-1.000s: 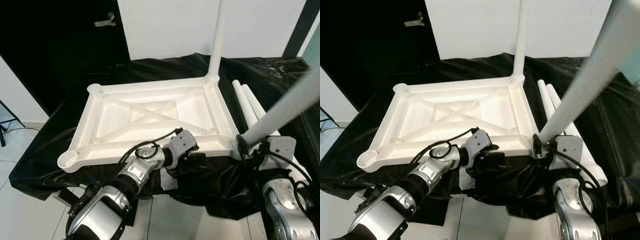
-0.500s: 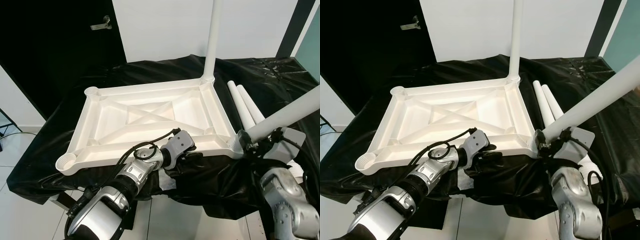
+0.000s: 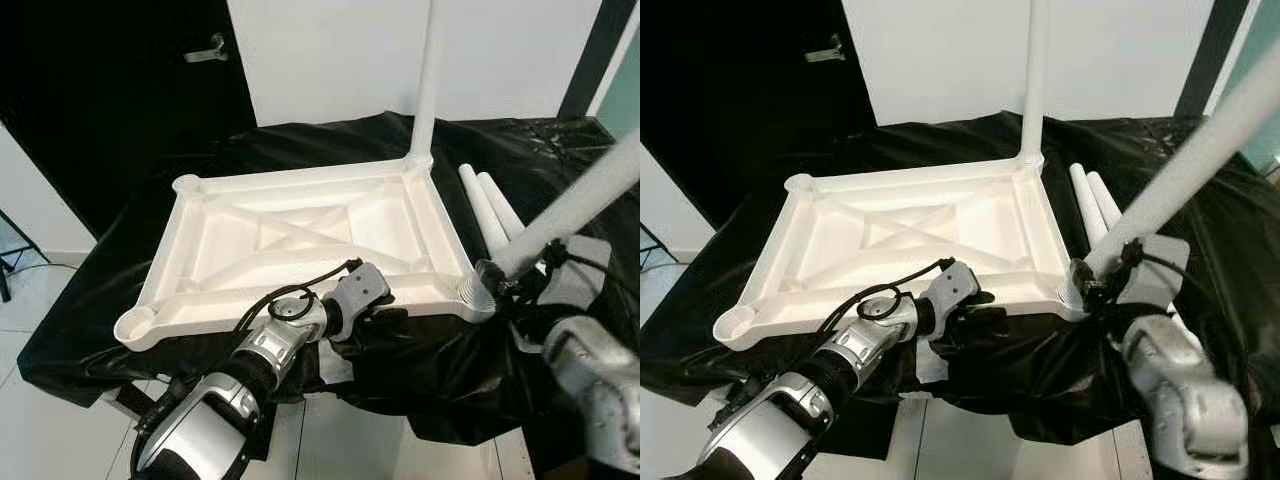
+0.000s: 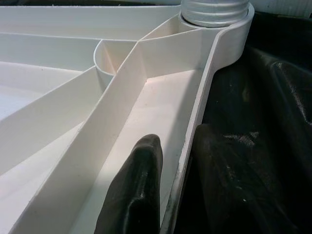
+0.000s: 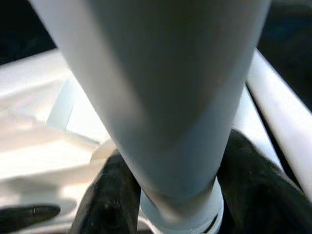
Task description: Building children table
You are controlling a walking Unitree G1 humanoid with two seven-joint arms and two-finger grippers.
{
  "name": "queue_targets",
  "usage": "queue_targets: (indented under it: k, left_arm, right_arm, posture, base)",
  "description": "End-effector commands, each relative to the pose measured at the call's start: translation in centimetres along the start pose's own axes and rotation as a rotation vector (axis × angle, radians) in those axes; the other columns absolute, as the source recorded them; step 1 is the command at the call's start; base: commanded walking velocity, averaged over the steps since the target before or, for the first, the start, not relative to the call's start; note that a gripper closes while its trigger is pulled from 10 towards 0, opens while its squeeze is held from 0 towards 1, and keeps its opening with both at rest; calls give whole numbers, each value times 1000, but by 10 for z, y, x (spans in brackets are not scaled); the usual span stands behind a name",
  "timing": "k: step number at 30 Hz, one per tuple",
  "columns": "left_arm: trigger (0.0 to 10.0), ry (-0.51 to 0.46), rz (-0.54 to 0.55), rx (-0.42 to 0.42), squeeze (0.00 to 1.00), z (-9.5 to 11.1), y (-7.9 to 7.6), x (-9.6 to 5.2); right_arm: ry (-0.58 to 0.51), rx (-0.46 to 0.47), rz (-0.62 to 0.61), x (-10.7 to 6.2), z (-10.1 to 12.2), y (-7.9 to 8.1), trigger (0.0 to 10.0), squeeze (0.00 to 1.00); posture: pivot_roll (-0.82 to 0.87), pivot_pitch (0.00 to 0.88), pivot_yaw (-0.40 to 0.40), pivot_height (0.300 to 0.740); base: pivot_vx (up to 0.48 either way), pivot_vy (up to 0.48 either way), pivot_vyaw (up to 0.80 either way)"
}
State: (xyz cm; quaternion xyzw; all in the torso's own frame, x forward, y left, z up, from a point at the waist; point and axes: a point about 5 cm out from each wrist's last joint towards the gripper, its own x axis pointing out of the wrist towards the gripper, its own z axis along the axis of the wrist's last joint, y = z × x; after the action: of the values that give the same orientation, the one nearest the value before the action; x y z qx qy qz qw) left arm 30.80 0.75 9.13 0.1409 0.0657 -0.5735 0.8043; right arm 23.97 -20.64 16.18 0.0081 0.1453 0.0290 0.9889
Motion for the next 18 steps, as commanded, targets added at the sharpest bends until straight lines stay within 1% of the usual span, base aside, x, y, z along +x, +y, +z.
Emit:
queue_targets:
  k: [1, 2, 3, 4, 5, 6, 7, 9, 14, 16, 18]
  left_arm:
    - [10000, 11, -283, 31, 0, 2, -15, 2]
    - [10000, 10, -282, 30, 0, 1, -15, 2]
    - [10000, 10, -282, 30, 0, 1, -15, 2]
    - [10000, 9, -282, 29, 0, 1, -16, 2]
    - [10000, 10, -280, 27, 0, 1, -16, 2]
    - [10000, 10, -280, 27, 0, 1, -16, 2]
    - [10000, 11, -278, 26, 0, 0, -15, 2]
    - [10000, 13, -276, 26, 0, 0, -15, 1]
    - [10000, 13, -273, 26, 0, 0, -14, 1]
    - [10000, 13, -273, 26, 0, -1, -15, 1]
    - [10000, 13, -275, 27, 0, -1, -15, 1]
  right_arm:
    - [282, 35, 82, 2, -48, 13, 10000, 0]
    - [296, 11, 123, 0, -49, 17, 10000, 0]
    - [296, 11, 123, 0, -49, 17, 10000, 0]
    - [308, 1, 150, -1, -50, 19, 10000, 0]
    - [332, -26, 187, -4, -51, 20, 10000, 0]
    - [332, -26, 187, -4, -51, 20, 10000, 0]
    - [349, -49, 204, -6, -52, 19, 10000, 0]
    - [371, -67, 227, -9, -52, 15, 10000, 0]
    - [402, -68, 264, -12, -55, 12, 10000, 0]
    - [419, -57, 270, -13, -58, 11, 10000, 0]
    - [422, -18, 271, -13, -63, 10, 10000, 0]
  posture:
    - [-181, 0, 73, 740]
    - [-179, 0, 71, 740]
    - [-179, 0, 71, 740]
    - [-179, 0, 71, 740]
    - [-180, 0, 70, 740]
    - [-180, 0, 70, 740]
    - [-179, 0, 70, 740]
    - [-178, 0, 69, 740]
    - [-175, 0, 68, 740]
    - [-175, 0, 67, 740]
    - [-175, 0, 66, 740]
  base:
    - [0, 0, 0]
    - [0, 0, 0]
    - [0, 0, 0]
    - [0, 0, 0]
    - [0, 0, 0]
    - [0, 0, 0]
    - [0, 0, 0]
    - [0, 0, 0]
    - [0, 0, 0]
    - [0, 0, 0]
    - [0, 0, 0]
